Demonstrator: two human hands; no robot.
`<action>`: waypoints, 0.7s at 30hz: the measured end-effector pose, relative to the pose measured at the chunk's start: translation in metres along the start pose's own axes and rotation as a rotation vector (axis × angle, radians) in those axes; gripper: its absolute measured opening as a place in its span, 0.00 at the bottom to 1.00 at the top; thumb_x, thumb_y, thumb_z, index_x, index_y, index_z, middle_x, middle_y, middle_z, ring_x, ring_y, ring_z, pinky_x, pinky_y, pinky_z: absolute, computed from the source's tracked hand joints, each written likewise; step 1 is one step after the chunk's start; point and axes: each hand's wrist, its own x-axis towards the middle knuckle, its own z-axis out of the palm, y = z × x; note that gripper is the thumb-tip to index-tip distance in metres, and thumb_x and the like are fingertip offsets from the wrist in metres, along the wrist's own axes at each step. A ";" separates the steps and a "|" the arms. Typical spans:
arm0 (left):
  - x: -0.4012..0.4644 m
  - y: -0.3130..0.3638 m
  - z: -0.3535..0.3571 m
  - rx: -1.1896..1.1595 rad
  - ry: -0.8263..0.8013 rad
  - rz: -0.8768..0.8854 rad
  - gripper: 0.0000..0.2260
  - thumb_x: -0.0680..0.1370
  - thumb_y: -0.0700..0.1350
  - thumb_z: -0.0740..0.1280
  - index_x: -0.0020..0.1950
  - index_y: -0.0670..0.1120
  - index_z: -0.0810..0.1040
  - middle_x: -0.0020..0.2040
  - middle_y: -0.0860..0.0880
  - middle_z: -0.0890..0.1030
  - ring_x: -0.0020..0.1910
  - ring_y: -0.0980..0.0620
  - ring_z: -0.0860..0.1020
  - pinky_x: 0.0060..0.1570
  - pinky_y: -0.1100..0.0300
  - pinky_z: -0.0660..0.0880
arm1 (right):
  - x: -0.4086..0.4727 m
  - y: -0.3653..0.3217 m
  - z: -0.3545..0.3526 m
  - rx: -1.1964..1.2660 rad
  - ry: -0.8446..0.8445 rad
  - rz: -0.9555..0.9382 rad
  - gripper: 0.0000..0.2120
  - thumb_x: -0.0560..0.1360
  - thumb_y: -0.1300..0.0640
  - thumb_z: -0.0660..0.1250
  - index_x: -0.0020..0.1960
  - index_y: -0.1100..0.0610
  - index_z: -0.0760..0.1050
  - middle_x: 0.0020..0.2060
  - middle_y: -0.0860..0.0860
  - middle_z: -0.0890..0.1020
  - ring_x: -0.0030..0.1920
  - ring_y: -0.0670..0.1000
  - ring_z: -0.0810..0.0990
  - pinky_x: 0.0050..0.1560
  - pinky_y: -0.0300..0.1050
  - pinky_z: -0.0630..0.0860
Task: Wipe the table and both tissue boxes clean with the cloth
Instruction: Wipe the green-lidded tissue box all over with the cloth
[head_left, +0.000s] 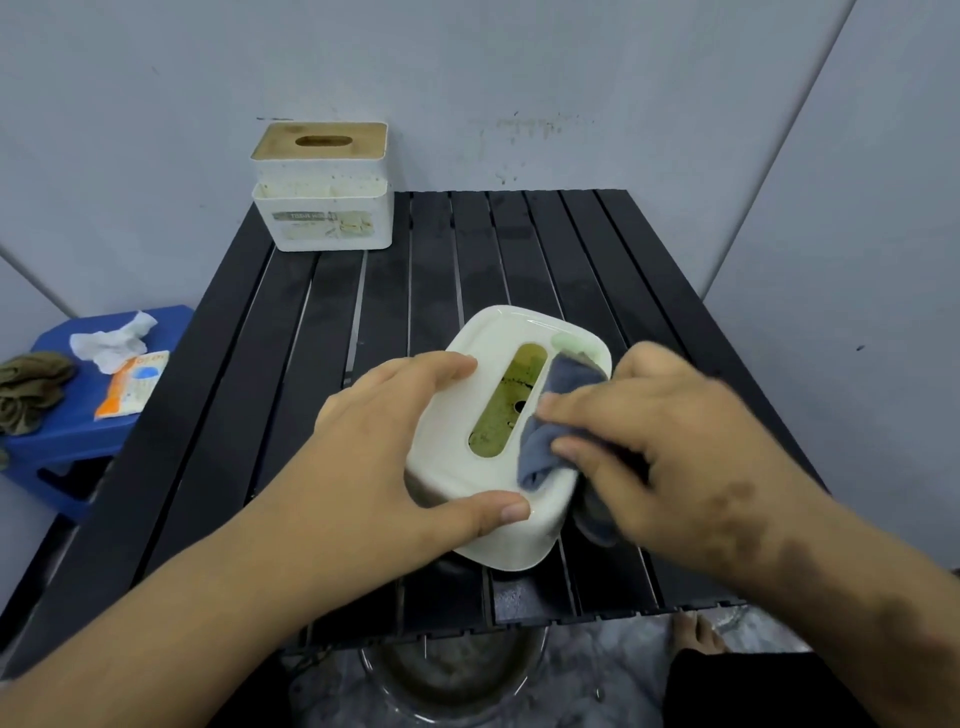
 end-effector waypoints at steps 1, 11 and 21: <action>0.000 0.000 0.000 0.000 -0.001 -0.001 0.46 0.57 0.79 0.66 0.73 0.69 0.61 0.67 0.74 0.64 0.70 0.59 0.65 0.70 0.55 0.67 | 0.003 0.006 -0.003 -0.012 0.045 0.063 0.09 0.71 0.52 0.67 0.49 0.46 0.81 0.34 0.49 0.78 0.38 0.50 0.72 0.39 0.40 0.72; 0.002 -0.009 -0.002 0.033 0.008 0.096 0.42 0.62 0.77 0.64 0.74 0.67 0.61 0.69 0.73 0.65 0.68 0.75 0.57 0.73 0.58 0.61 | 0.005 0.005 0.000 0.085 0.044 -0.011 0.09 0.71 0.51 0.71 0.51 0.49 0.84 0.43 0.43 0.81 0.44 0.51 0.76 0.48 0.43 0.74; 0.006 -0.029 -0.009 -0.074 -0.051 0.236 0.22 0.73 0.59 0.71 0.66 0.61 0.72 0.70 0.65 0.73 0.73 0.54 0.70 0.73 0.41 0.65 | -0.006 -0.016 -0.003 0.180 -0.005 -0.006 0.09 0.70 0.49 0.72 0.49 0.48 0.85 0.42 0.41 0.79 0.45 0.46 0.77 0.48 0.38 0.73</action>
